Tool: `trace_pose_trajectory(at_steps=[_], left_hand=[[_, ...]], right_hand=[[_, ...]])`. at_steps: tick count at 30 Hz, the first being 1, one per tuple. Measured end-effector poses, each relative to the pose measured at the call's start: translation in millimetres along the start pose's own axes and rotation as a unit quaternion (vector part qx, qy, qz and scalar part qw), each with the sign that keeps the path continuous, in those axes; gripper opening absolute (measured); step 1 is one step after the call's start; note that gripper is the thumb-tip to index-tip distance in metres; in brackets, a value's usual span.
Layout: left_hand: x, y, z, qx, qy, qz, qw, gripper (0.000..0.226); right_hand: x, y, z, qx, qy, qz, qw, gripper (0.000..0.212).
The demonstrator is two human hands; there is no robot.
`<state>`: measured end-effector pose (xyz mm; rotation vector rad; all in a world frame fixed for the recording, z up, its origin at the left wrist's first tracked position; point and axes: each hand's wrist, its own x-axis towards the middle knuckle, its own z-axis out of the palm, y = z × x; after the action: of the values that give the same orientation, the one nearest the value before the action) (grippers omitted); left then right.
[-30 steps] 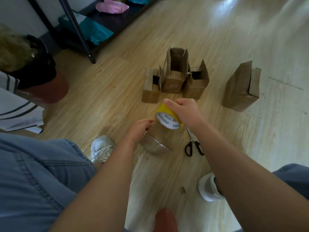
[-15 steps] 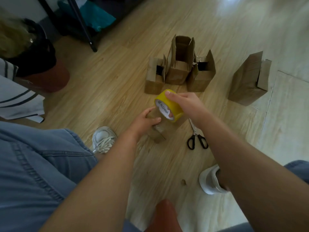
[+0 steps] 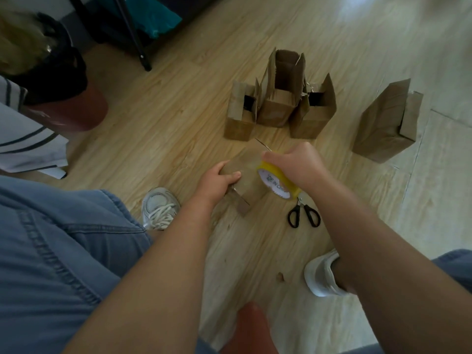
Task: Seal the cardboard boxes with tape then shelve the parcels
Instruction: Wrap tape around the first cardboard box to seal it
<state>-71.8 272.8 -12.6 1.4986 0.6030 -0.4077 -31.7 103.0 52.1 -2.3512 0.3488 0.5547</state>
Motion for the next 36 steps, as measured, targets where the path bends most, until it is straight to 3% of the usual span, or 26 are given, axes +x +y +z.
trace_pose_trajectory(at_steps=[8, 12, 17, 21, 25, 28, 30, 32, 34, 36], left_hand=[[0, 5, 3, 0.022, -0.001, 0.005, 1.000, 0.048], [-1, 4, 5, 0.018, 0.006, 0.008, 1.000, 0.047], [-2, 4, 4, 0.015, 0.008, 0.008, 1.000, 0.047], [0, 4, 5, 0.012, 0.008, 0.009, 1.000, 0.047], [0, 2, 6, 0.026, 0.003, 0.025, 0.999, 0.045], [-1, 2, 8, 0.092, 0.005, 0.048, 0.995, 0.049], [2, 0, 10, 0.286, 0.028, 0.087, 0.954, 0.057], [1, -5, 17, 0.512, 0.061, 0.175, 0.839, 0.058], [-1, -13, 27, 0.577, 0.040, 0.247, 0.777, 0.056], [-5, -22, 33, 0.593, 0.007, 0.256, 0.763, 0.055]], right_hand=[[-5, 26, -4, -0.040, -0.056, 0.057, 0.996, 0.061], [-7, 34, -12, 0.021, -0.084, 0.081, 0.993, 0.070], [-9, 33, -9, 0.051, -0.106, 0.096, 0.988, 0.054], [-10, 46, 3, 0.036, -0.105, 0.127, 0.986, 0.081], [-8, 57, 17, 0.037, -0.082, 0.147, 0.985, 0.057], [-7, 60, 22, 0.049, -0.071, 0.143, 0.986, 0.054], [-5, 63, 21, 0.055, -0.066, 0.144, 0.986, 0.055], [-2, 67, 22, 0.052, -0.068, 0.139, 0.987, 0.055], [-1, 70, 22, 0.057, -0.070, 0.131, 0.987, 0.051], [0, 73, 21, 0.061, -0.074, 0.130, 0.987, 0.049]])
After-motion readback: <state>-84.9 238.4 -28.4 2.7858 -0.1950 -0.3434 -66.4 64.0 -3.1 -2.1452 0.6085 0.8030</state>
